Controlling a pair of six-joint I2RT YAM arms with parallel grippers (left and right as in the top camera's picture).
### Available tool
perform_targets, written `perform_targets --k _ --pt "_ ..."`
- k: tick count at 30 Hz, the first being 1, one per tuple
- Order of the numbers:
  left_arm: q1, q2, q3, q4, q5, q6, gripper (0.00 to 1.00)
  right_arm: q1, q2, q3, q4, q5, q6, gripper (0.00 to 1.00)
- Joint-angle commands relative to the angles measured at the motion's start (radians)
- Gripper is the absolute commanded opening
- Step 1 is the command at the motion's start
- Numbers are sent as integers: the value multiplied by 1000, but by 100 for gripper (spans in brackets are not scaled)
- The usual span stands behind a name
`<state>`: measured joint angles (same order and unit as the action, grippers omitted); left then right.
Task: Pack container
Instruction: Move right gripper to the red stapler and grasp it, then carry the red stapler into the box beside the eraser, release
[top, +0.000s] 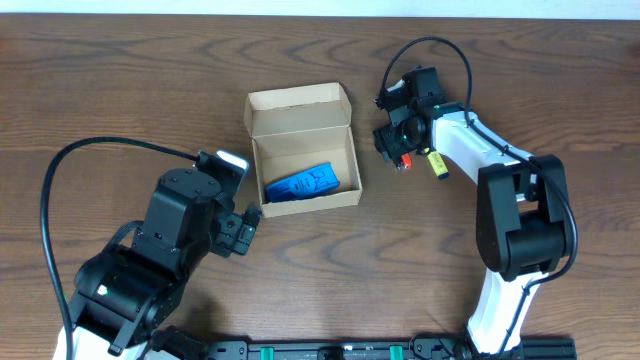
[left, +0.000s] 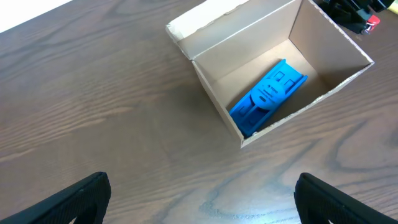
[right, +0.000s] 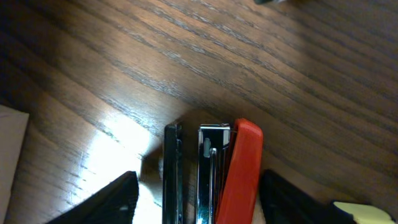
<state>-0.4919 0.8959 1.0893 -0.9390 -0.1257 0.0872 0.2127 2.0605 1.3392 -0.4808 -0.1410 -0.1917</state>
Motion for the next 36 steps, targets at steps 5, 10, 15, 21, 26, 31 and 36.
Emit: perform_targets --k 5,10,15,21,26,31,36 --pt "1 0 12 -3 7 18 95 4 21 -6 2 7 4 48" --pt "1 0 12 -3 7 18 95 4 21 -6 2 7 5 40" --pt "1 0 12 -3 7 18 95 4 21 -1 -2 6 19 30" --pt "1 0 12 -3 7 17 95 4 -8 59 -50 2 61 20" --pt "1 0 12 -3 7 18 95 4 -82 143 -120 2 60 10" --pt "1 0 12 -3 7 18 95 8 -190 225 -176 2 60 1" --pt "1 0 12 -3 7 18 95 55 -303 252 -174 -52 40 1"
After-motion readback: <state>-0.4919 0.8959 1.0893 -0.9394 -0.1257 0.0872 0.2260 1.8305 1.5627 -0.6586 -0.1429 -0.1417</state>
